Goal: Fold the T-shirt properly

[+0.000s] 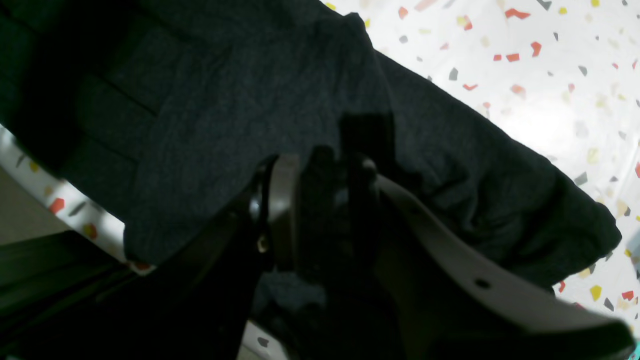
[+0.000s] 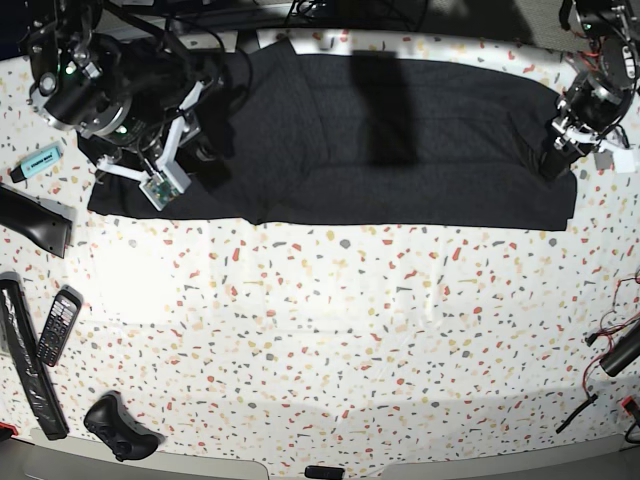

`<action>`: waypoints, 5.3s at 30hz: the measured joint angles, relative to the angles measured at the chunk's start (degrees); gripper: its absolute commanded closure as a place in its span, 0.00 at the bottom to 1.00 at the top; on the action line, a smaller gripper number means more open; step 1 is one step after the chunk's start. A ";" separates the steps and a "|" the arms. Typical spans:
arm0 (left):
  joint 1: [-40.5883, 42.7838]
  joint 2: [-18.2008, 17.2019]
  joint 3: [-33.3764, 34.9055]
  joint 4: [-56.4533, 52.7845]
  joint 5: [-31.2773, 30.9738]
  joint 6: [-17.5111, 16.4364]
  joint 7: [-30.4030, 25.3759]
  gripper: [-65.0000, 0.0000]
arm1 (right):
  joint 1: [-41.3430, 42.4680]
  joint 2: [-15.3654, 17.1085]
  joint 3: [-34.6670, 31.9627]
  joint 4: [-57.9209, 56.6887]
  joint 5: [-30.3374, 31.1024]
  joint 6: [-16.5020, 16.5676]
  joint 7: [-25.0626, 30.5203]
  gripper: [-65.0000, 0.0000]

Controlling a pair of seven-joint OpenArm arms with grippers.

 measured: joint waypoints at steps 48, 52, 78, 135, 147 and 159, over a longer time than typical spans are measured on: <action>-5.75 -3.37 -6.99 -0.09 10.10 2.97 -8.13 1.00 | 0.00 0.00 -0.02 -0.02 0.00 0.00 -2.58 0.75; -5.70 -3.34 -6.99 -0.09 11.74 2.99 -8.55 0.74 | 0.00 0.00 -0.02 -0.02 0.00 0.00 -2.58 0.75; -1.90 -7.17 -6.95 -4.96 9.81 0.74 -2.29 0.65 | 0.00 0.00 -0.02 -0.02 0.02 0.00 -3.37 0.75; -9.07 -6.84 -5.73 -9.01 8.68 -0.66 10.91 0.97 | 0.00 0.00 -0.02 -0.02 0.02 -0.02 -4.74 0.75; -8.17 -9.16 -6.05 -8.61 7.85 -0.26 10.40 1.00 | 0.00 0.00 -0.02 -0.02 0.02 -0.02 -4.74 0.75; -4.55 -11.50 -11.47 -0.37 7.72 -0.22 10.80 1.00 | 0.00 0.00 -0.02 -0.02 0.02 0.00 -4.72 0.75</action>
